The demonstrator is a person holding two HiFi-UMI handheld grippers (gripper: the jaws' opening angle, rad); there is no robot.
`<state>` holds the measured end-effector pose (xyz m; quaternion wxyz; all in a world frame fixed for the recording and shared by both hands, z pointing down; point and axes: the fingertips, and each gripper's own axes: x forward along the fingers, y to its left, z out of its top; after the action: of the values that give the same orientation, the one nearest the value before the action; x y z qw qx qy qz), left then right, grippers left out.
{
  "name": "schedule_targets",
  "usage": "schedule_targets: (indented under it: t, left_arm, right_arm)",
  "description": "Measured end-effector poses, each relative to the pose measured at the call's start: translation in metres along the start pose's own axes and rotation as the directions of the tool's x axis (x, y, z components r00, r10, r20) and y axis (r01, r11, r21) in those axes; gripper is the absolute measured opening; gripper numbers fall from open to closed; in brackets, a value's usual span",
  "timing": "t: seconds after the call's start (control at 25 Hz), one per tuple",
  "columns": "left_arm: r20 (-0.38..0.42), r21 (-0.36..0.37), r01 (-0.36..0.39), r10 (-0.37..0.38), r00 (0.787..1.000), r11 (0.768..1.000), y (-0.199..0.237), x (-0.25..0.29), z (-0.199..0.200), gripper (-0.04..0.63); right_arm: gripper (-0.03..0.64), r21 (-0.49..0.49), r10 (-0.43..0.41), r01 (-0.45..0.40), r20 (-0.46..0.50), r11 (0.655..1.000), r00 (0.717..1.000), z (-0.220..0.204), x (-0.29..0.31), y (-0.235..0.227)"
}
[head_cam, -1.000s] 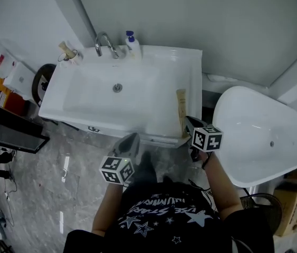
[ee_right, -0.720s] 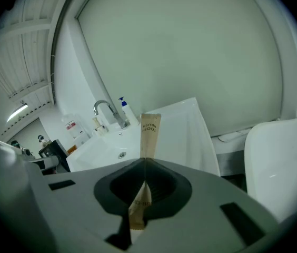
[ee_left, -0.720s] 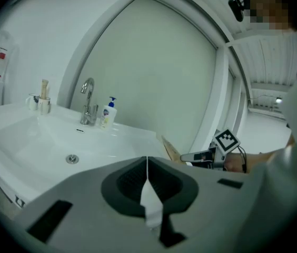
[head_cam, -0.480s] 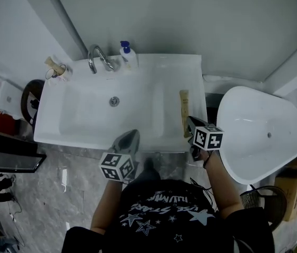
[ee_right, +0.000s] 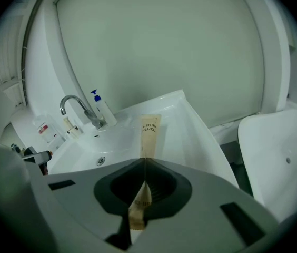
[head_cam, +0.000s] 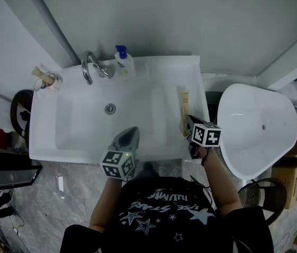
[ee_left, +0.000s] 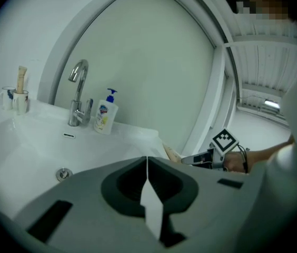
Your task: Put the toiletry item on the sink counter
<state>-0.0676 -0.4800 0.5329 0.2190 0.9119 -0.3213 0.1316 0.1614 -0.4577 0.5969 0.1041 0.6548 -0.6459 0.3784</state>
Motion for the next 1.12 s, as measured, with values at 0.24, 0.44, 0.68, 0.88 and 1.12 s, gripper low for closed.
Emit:
schedule_targets:
  t: [0.24,0.44,0.68,0.88,1.12]
  left_arm:
    - [-0.001,0.001,0.012,-0.012,1.0,1.0,0.024,0.012,0.009,0.02]
    - [-0.007,-0.004,0.001,-0.001,1.0,1.0,0.046,0.016,0.014,0.02]
    - [-0.017,-0.004,0.009,-0.009,1.0,1.0,0.049,0.021,0.013,0.021]
    - [-0.017,0.004,0.015,-0.015,1.0,1.0,0.048,0.023,0.015,0.02]
    - [-0.019,0.009,0.012,-0.012,1.0,1.0,0.05,0.024,0.016,0.02]
  right_arm:
    - [0.018,0.003,-0.049,0.049,-0.023,0.999,0.999,0.005,0.022,0.002]
    - [0.018,-0.011,-0.091,0.091,-0.046,0.996,0.995,0.008,0.038,0.004]
    - [0.018,-0.038,-0.131,0.128,-0.068,0.991,0.989,0.009,0.048,0.0]
    - [0.02,-0.066,-0.14,0.135,-0.089,0.989,0.986,0.008,0.053,0.0]
    - [0.02,-0.082,-0.136,0.129,-0.094,0.988,0.986,0.007,0.054,0.001]
